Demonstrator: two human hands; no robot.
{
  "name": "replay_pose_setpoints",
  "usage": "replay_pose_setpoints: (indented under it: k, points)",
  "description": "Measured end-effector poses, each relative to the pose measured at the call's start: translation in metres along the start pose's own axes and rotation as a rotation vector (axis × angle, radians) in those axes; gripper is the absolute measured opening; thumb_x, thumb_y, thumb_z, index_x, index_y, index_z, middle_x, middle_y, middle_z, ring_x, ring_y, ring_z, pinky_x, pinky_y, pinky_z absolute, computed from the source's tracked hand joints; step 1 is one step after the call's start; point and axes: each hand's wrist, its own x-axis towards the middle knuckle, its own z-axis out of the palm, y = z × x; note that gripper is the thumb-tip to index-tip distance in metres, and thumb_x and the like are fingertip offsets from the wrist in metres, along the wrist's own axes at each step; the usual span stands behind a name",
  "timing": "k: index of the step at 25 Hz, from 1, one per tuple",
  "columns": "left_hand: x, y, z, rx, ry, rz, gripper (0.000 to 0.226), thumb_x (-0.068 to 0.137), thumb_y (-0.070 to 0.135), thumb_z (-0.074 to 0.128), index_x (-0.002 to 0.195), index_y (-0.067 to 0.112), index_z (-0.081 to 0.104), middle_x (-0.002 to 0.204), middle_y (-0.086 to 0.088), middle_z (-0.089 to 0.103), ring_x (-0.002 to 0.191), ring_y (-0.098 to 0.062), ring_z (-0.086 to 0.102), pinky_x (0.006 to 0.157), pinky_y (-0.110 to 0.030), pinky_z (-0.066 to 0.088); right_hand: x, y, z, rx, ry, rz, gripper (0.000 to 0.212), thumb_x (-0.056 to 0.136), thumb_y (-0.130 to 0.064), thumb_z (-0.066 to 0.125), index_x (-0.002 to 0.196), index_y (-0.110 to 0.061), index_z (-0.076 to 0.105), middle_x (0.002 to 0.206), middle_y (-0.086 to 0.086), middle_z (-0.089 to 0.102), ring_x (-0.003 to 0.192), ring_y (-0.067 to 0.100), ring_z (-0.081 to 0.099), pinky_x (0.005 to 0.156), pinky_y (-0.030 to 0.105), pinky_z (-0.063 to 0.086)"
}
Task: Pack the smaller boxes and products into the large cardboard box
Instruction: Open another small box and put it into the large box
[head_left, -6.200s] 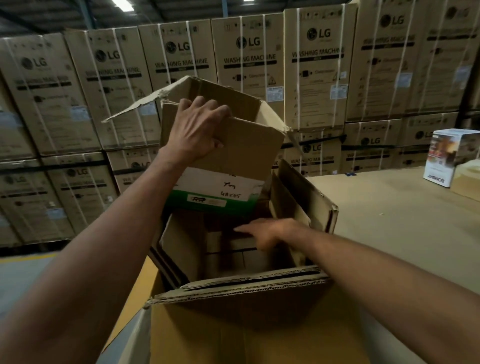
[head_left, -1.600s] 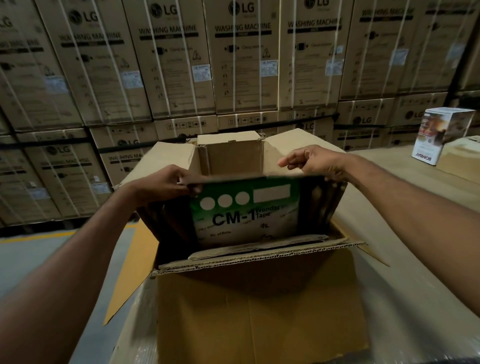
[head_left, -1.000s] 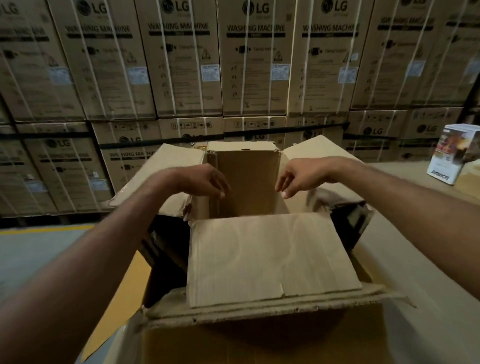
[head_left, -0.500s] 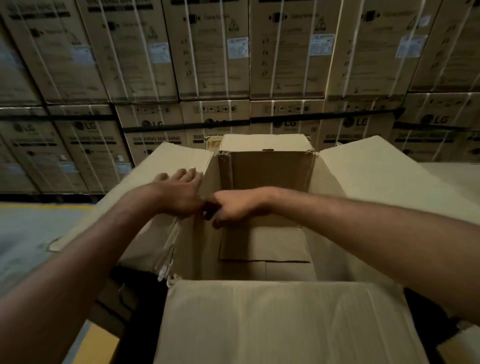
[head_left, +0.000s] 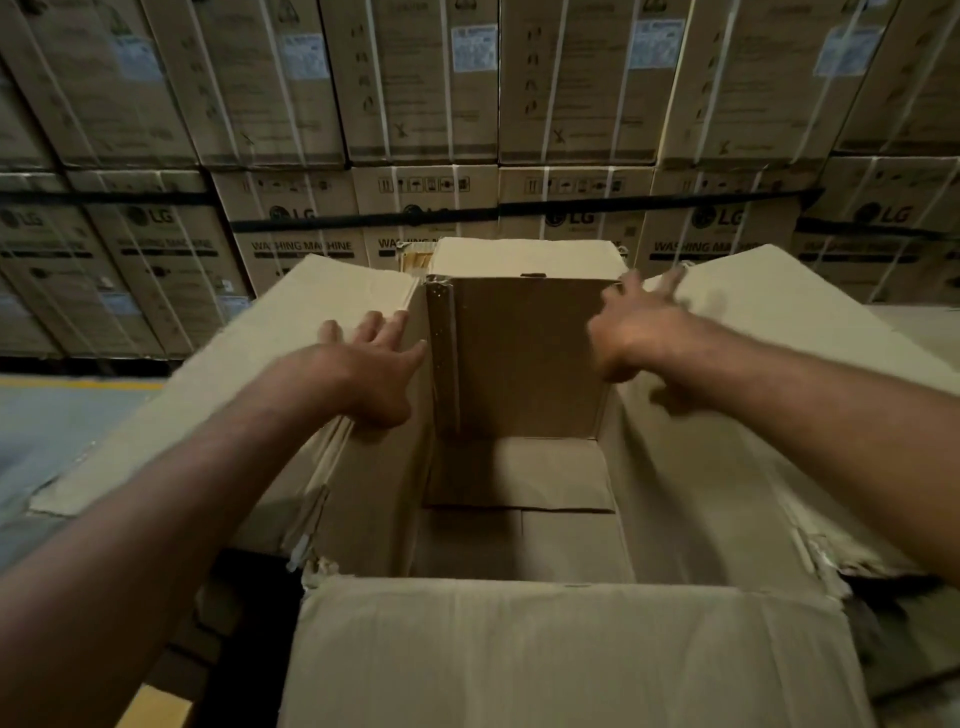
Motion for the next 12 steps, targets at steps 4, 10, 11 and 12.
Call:
replay_pose_setpoints:
  k: [4, 10, 11, 12]
  points:
    - [0.001, 0.009, 0.015, 0.019, 0.149, -0.042, 0.075, 0.100, 0.032, 0.047, 0.162, 0.030, 0.005, 0.168, -0.010, -0.015, 0.155, -0.034, -0.010, 0.121, -0.063, 0.005, -0.008, 0.009, 0.046, -0.139, -0.040, 0.061, 0.077, 0.081, -0.027, 0.077, 0.151, -0.022, 0.045, 0.164, 0.017, 0.017, 0.151, 0.052, 0.001, 0.108, 0.081, 0.020]
    - [-0.021, 0.013, 0.015, -0.097, 0.251, -0.015, 0.076, 0.099, 0.035, 0.052, 0.162, 0.030, 0.008, 0.170, -0.008, 0.000, 0.156, -0.030, 0.002, 0.123, -0.060, 0.009, -0.035, 0.000, 0.023, 0.273, 0.213, 0.011, 0.039, 0.088, -0.035, 0.064, 0.125, -0.025, 0.065, 0.142, 0.010, 0.046, 0.137, 0.030, 0.035, 0.111, 0.058, 0.033]
    - [-0.030, 0.014, 0.011, -0.166, 0.268, 0.004, 0.077, 0.099, 0.036, 0.053, 0.162, 0.031, 0.009, 0.170, -0.006, 0.005, 0.156, -0.027, 0.006, 0.124, -0.058, 0.011, -0.047, 0.000, 0.023, 0.327, 0.279, 0.012, 0.035, 0.088, -0.036, 0.065, 0.122, -0.025, 0.067, 0.137, 0.008, 0.049, 0.132, 0.028, 0.040, 0.109, 0.054, 0.036]
    - [-0.040, 0.015, 0.007, -0.243, 0.281, 0.023, 0.078, 0.098, 0.037, 0.055, 0.162, 0.031, 0.011, 0.170, -0.004, 0.011, 0.156, -0.025, 0.011, 0.124, -0.056, 0.015, -0.061, 0.002, 0.022, 0.377, 0.342, 0.014, 0.032, 0.088, -0.035, 0.066, 0.118, -0.025, 0.068, 0.133, 0.007, 0.053, 0.127, 0.026, 0.044, 0.106, 0.050, 0.039]
